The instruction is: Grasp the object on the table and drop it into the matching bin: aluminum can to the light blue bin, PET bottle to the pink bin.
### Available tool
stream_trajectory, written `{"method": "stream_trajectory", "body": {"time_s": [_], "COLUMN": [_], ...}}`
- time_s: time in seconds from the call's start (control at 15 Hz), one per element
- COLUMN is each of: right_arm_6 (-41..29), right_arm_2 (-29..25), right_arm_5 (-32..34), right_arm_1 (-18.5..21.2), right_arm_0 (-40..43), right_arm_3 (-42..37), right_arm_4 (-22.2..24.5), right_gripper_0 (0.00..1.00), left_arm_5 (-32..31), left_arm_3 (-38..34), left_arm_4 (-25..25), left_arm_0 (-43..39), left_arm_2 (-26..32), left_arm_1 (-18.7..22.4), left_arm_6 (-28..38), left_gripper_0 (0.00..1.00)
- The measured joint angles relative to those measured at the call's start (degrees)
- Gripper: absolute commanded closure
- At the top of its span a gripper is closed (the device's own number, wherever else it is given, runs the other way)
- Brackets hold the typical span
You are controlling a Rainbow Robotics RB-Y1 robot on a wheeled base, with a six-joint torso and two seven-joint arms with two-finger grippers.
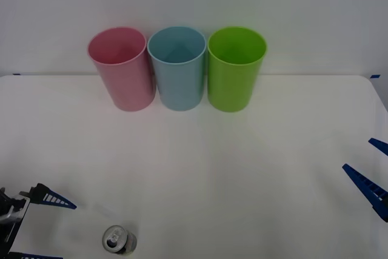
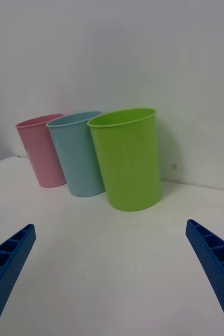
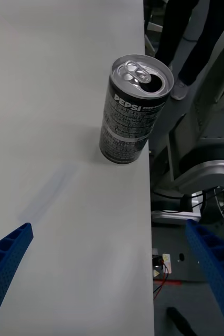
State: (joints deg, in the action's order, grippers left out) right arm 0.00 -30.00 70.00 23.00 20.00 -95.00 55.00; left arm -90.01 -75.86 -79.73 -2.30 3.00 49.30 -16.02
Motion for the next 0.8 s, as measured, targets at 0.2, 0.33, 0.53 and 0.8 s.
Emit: {"method": "stream_trajectory", "body": {"time_s": [0.2,0.33,0.53,0.8], "right_arm_6": [0.0,0.0,0.0,0.0], "right_arm_2": [0.0,0.0,0.0,0.0], "right_arm_5": [0.0,0.0,0.0,0.0], "right_arm_1": [0.0,0.0,0.0,0.0], "right_arm_0": [0.0,0.0,0.0,0.0], "right_arm_3": [0.0,0.0,0.0,0.0], "right_arm_4": [0.0,0.0,0.0,0.0], "right_gripper_0": [0.00,0.00,0.00,0.00], "left_arm_5": [0.0,0.0,0.0,0.0], "left_arm_3": [-0.7,-0.7,-0.7,-0.7], "left_arm_4": [2.4,4.1,5.5,4.1], "left_arm_0": [-1.0,-1.4,-1.8,-2.2], "left_arm_2": [-2.9,-4.7,-5.2,-2.3], "left_arm_1": [0.0,0.0,-1.4,-5.7], "left_arm_6": [-0.2,-0.9,-1.9,-3.0], "left_gripper_0": [0.00,0.00,0.00,0.00]}}
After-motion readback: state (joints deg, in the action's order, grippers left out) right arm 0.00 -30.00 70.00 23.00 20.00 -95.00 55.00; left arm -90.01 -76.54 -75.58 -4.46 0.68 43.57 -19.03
